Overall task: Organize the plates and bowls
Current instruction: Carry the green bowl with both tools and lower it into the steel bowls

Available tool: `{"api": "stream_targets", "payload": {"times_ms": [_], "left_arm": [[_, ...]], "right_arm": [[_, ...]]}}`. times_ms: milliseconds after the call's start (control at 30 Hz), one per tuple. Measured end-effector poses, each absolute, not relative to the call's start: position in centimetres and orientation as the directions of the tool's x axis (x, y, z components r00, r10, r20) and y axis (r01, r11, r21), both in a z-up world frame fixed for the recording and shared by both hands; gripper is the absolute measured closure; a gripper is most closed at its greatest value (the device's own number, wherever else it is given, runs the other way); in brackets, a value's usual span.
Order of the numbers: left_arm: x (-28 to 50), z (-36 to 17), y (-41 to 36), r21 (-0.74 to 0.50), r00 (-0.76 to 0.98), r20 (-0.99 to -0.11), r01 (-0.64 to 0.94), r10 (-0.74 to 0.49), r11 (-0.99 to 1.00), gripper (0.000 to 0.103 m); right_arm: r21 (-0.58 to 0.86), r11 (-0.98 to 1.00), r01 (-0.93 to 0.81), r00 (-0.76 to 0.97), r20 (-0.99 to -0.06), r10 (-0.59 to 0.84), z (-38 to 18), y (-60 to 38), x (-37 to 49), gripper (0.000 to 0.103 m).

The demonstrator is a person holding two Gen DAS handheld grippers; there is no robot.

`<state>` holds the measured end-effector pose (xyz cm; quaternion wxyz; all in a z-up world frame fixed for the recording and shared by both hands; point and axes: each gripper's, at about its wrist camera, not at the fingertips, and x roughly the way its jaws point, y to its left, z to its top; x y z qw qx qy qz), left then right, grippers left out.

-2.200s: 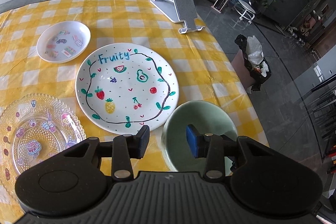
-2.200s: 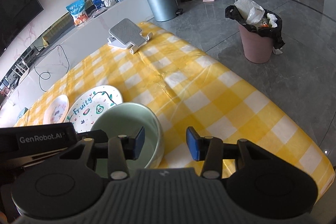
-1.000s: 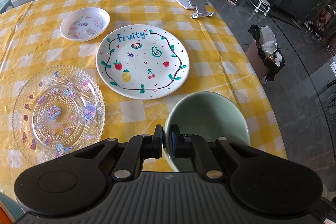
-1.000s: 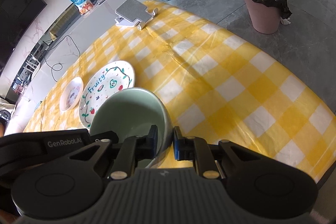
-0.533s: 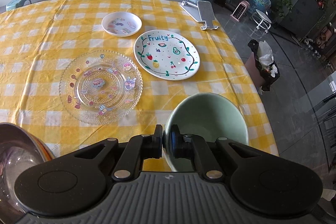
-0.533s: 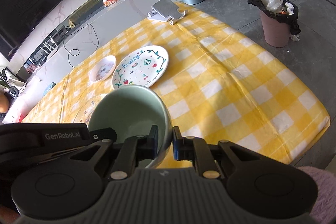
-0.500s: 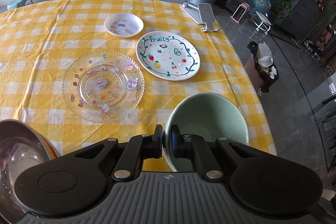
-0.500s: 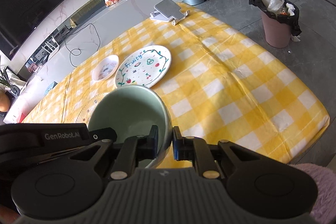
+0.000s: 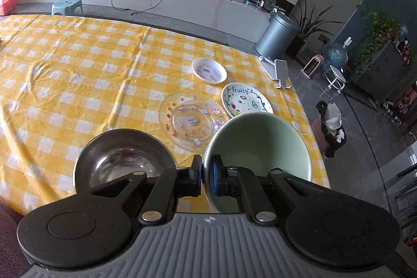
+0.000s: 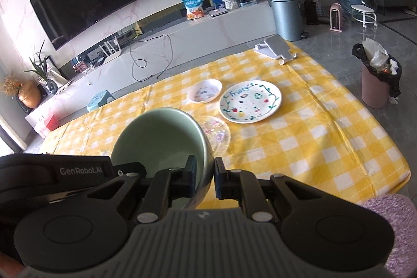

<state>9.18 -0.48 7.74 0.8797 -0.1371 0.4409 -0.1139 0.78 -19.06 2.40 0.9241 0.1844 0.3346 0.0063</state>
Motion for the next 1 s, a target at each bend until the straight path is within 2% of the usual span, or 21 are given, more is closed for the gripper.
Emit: {"api": "stream_targets", "payload": {"times_ms": [367,667,1000], "left_arm": [[8.3,6.7,6.9,-0.369,0.601,-0.75,-0.037,-0.274,0.929,0.095],[9.4,2.7,9.0,-0.397,0.535,-0.79,-0.071,-0.301,0.915,0.095],[11.2,1.1,9.4,-0.352,0.483,-0.829,-0.063,-0.28,0.934,0.094]], "right_arm": [[0.367,0.93,-0.011,0.7,-0.661,0.269,1.6,-12.5,1.9,0.092],[0.345,0.939,-0.009,0.636,-0.723,0.271,-1.0,-11.0,4.2,0.093],[0.269,0.962,-0.055,0.582,-0.774,0.25,-2.8,-9.2,7.1,0.095]]}}
